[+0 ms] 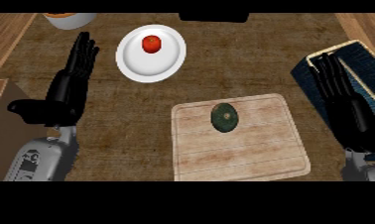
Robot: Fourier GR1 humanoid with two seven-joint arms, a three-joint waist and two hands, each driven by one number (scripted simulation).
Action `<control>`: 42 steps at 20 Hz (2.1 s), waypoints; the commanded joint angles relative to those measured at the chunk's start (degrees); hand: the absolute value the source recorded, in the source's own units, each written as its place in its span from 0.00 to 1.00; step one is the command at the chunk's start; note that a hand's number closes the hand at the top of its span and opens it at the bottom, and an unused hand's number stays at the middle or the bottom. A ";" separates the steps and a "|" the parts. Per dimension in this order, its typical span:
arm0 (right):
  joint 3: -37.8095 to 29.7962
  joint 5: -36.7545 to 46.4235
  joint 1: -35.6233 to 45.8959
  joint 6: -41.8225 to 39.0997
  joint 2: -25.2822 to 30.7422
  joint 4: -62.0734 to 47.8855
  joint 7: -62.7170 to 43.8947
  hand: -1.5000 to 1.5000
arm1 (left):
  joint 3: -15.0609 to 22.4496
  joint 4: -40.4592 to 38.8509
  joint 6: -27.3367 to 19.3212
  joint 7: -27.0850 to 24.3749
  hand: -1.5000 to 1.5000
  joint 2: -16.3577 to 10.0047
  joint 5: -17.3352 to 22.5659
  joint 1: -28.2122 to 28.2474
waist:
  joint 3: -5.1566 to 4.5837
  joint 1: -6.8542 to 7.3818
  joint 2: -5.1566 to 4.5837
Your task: Pick the squash from the cutting board and place it in the basket
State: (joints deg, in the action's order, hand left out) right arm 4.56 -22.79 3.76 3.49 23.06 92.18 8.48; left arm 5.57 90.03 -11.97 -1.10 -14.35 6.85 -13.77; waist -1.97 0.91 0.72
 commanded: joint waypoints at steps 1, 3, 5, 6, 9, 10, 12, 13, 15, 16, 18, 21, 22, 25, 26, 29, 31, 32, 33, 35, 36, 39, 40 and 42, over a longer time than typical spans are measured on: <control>1.89 5.27 -1.25 6.54 -2.32 4.54 -1.31 1.00 | -0.65 0.20 -0.51 -0.23 0.50 1.50 0.65 1.54 | 1.91 -1.07 -0.57; 3.91 12.23 -3.27 18.24 -6.34 9.48 -2.30 1.00 | -1.70 0.42 -1.62 -0.32 0.50 1.04 0.41 3.58 | 1.81 -1.46 -0.36; 4.75 18.04 -7.23 26.05 -7.96 13.42 -2.42 1.00 | -2.02 1.43 -2.82 -0.47 0.50 1.44 0.36 6.31 | 1.65 -2.46 0.17; 4.49 20.13 -8.34 29.95 -9.70 13.44 -2.22 1.00 | -0.36 2.18 -3.35 -1.79 0.50 2.30 -0.91 9.67 | 1.65 -2.04 0.24; 20.97 36.51 -1.92 32.00 -13.22 8.67 -0.77 1.00 | 1.27 0.85 -0.11 -0.01 0.50 3.70 2.11 8.38 | 1.54 1.34 -0.67; 21.94 40.26 -2.91 34.94 -13.47 5.43 -5.22 0.00 | 1.63 1.32 -1.58 0.37 0.50 4.43 1.23 8.09 | 1.44 1.27 -0.70; 23.58 45.11 -1.64 42.79 -20.91 1.70 -8.31 0.00 | 2.26 2.63 -1.83 1.55 0.50 4.30 0.72 7.70 | 1.59 1.27 -0.60; 22.30 47.18 -1.40 46.67 -22.57 0.31 -9.17 0.00 | 3.05 2.05 -1.67 -0.04 0.50 5.11 0.60 9.90 | 1.49 1.28 -0.62; 21.47 51.61 -0.66 51.74 -22.75 -2.76 -15.07 0.00 | 2.33 3.11 -1.27 1.01 0.50 4.14 1.05 9.09 | 1.42 1.02 -0.49; 20.38 54.52 -2.04 53.79 -22.82 -4.18 -16.33 0.00 | 2.51 1.90 -1.95 0.12 0.50 4.73 0.45 9.87 | 1.28 0.06 -0.58; 16.81 59.34 -4.57 54.43 -22.05 -6.92 -20.19 0.00 | 1.94 2.78 -2.19 0.64 0.50 4.09 0.46 10.38 | 0.95 -0.99 -0.39; 13.42 64.93 -8.76 54.08 -21.52 -8.98 -25.96 0.00 | 0.73 2.85 -2.39 0.19 0.50 3.76 0.91 10.66 | 0.65 -2.79 -0.43; 12.62 67.46 -8.92 53.16 -21.44 -9.39 -27.81 0.00 | 0.61 2.61 -2.67 -0.06 0.50 3.72 0.65 11.33 | 0.62 -2.53 -0.51; 12.04 71.44 -11.79 47.33 -20.96 -9.80 -33.62 0.00 | 0.60 2.88 -2.49 -0.18 0.50 3.82 0.94 11.83 | 0.40 -2.59 -0.66; 12.84 72.87 -12.25 45.65 -21.60 -9.84 -35.28 0.00 | 0.46 2.65 -2.48 -0.44 0.50 3.40 0.48 11.16 | 0.36 -2.68 -0.82; 14.34 76.71 -13.73 38.82 -21.50 -8.84 -41.27 0.00 | 0.37 3.47 -2.21 0.44 0.50 3.06 0.82 10.85 | 0.45 -1.92 -0.67; 15.41 78.87 -12.79 34.01 -22.69 -6.40 -46.12 0.00 | 0.67 3.43 -1.89 -0.09 0.50 3.11 0.80 11.98 | 0.56 -0.92 -0.51; 16.79 80.09 -12.27 31.35 -22.99 -5.58 -48.60 0.00 | 0.93 3.39 -1.85 0.17 0.50 3.38 0.85 11.10 | 0.67 -1.00 -0.60; 17.82 81.31 -11.23 28.55 -23.01 -3.74 -51.47 0.00 | 1.73 3.52 -2.28 -0.34 0.50 4.26 0.40 11.19 | 0.81 -0.92 -0.43; 19.38 82.99 -9.18 24.10 -23.02 -0.75 -56.88 0.00 | 1.47 3.35 -1.60 0.01 0.50 4.03 1.16 11.59 | 0.80 -0.43 -0.30; 20.85 84.34 -8.25 21.60 -23.03 0.68 -60.44 0.00 | 1.64 3.08 -1.79 0.53 0.50 4.12 0.94 11.02 | 0.97 -0.69 -0.31; 22.32 88.31 -4.29 13.15 -23.04 5.47 -71.81 0.00 | 1.32 3.93 -1.47 0.94 0.50 3.75 1.37 11.28 | 1.20 -0.63 0.02; 22.21 89.45 -1.89 10.62 -23.05 6.85 -75.23 0.00 | 1.45 3.59 -1.35 0.28 0.50 3.60 0.95 11.39 | 1.20 -0.56 -0.03; 23.38 91.63 -0.51 3.65 -23.05 8.55 -81.53 0.00 | 1.41 3.53 -1.91 0.27 0.50 4.21 0.94 11.03 | 1.29 -0.94 -0.03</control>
State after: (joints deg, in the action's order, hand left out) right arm 25.91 64.61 -0.60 18.06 0.19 96.44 -59.31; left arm 7.01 93.57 -13.62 -0.79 -10.54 7.76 -2.46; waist -0.86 0.21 0.61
